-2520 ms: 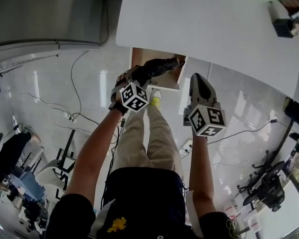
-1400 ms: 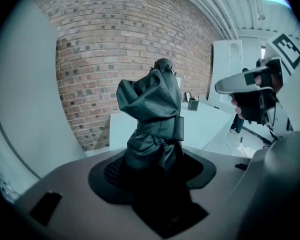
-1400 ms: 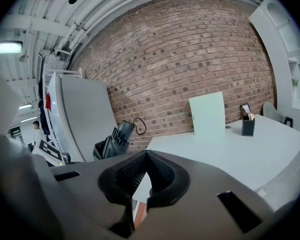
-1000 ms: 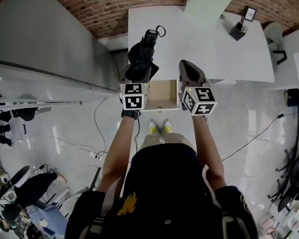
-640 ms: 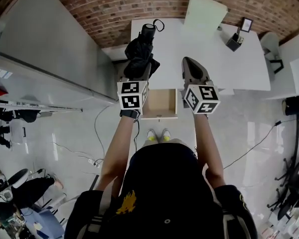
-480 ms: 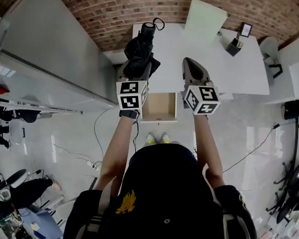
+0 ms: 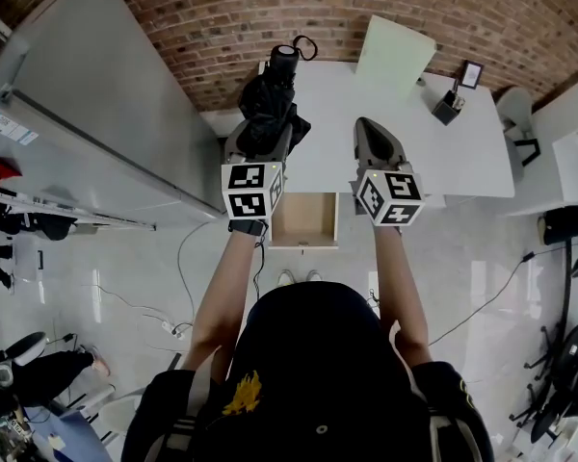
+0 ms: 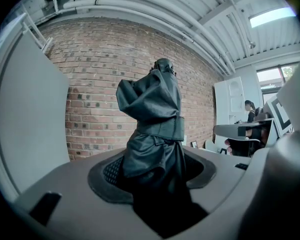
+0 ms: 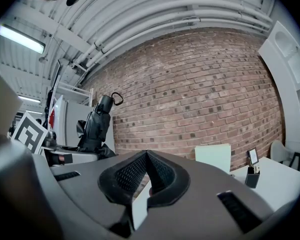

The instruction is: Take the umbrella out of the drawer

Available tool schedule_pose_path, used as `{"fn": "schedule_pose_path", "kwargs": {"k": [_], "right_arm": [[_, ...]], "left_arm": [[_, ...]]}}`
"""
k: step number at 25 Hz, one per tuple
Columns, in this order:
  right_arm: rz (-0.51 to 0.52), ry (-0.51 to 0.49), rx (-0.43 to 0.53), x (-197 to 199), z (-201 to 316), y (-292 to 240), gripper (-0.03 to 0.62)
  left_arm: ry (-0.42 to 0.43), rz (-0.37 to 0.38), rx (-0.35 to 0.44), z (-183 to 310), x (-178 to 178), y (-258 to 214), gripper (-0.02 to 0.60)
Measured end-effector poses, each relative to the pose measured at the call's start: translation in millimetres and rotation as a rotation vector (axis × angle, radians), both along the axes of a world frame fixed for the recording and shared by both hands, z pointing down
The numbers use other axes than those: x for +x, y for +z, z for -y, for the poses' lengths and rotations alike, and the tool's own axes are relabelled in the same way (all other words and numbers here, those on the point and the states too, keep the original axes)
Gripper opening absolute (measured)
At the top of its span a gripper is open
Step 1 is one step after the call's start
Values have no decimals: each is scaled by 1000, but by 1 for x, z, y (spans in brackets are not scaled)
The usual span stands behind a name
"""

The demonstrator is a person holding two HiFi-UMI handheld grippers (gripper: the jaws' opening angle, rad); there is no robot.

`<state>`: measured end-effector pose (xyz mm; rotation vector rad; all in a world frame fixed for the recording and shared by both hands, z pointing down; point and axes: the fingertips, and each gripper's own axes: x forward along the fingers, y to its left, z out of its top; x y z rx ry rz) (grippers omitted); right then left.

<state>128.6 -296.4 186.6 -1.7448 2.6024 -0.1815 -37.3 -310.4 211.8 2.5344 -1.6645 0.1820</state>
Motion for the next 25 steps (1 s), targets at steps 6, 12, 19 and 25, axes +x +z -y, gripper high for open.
{"fn": "schedule_pose_path", "kwargs": {"k": [6,12,19,25], "right_arm": [[-8,5,0,2,-2,-1,23],[-11,6,-6,2,-3,3,23],[-65,-27,15,-6,-8,3,23],[-74,-23,17,-3,-10,0,23]], "left_arm": [[9,-1,1,-3,3,-1,270],[13,3,2,-5,5,-1,270],[16,1,1,-7,4,-1,270],[23,16,-4,-9,6,-1,270]]}}
